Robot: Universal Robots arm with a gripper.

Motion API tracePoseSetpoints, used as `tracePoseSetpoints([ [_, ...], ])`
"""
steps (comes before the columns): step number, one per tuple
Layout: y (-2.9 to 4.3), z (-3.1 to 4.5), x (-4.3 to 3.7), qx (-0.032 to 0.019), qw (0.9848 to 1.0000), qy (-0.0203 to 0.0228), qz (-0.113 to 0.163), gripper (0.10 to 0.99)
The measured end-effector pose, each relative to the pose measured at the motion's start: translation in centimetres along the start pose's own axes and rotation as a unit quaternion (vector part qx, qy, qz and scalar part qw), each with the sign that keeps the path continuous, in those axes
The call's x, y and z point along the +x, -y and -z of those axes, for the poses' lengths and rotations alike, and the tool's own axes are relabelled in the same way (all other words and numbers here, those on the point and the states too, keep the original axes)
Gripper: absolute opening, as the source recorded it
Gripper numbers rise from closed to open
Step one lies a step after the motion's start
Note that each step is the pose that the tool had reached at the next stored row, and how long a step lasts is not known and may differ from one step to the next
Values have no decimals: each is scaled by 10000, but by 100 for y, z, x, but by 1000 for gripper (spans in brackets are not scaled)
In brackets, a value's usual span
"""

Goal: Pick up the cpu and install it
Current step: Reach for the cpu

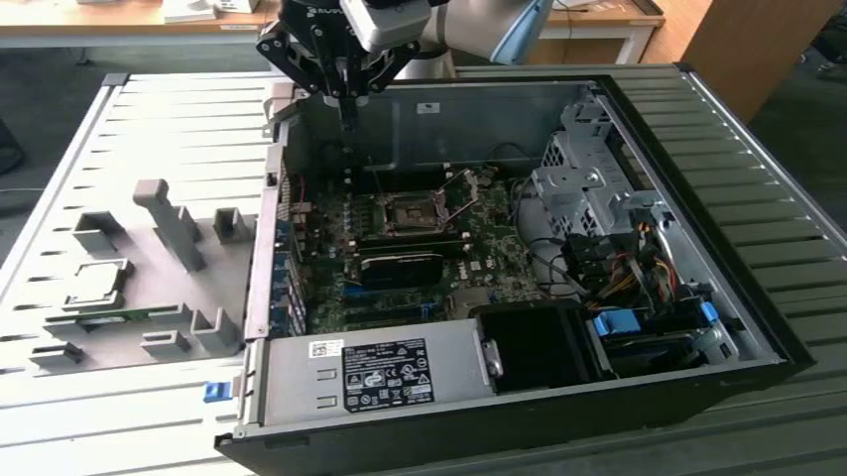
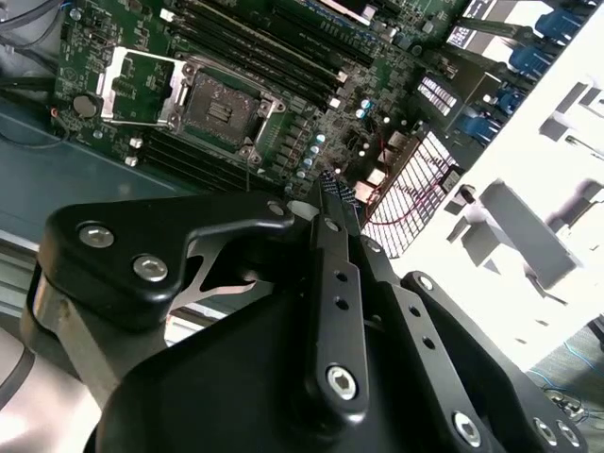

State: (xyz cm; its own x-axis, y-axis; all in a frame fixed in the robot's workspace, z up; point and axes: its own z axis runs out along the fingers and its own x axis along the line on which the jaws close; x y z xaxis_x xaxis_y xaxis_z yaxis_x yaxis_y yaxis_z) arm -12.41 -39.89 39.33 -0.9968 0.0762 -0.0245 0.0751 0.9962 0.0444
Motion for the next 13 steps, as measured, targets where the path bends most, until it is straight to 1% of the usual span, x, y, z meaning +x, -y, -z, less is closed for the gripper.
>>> tracePoseSetpoints([
  [13,2,1,28,1,10000,0,0,106],
])
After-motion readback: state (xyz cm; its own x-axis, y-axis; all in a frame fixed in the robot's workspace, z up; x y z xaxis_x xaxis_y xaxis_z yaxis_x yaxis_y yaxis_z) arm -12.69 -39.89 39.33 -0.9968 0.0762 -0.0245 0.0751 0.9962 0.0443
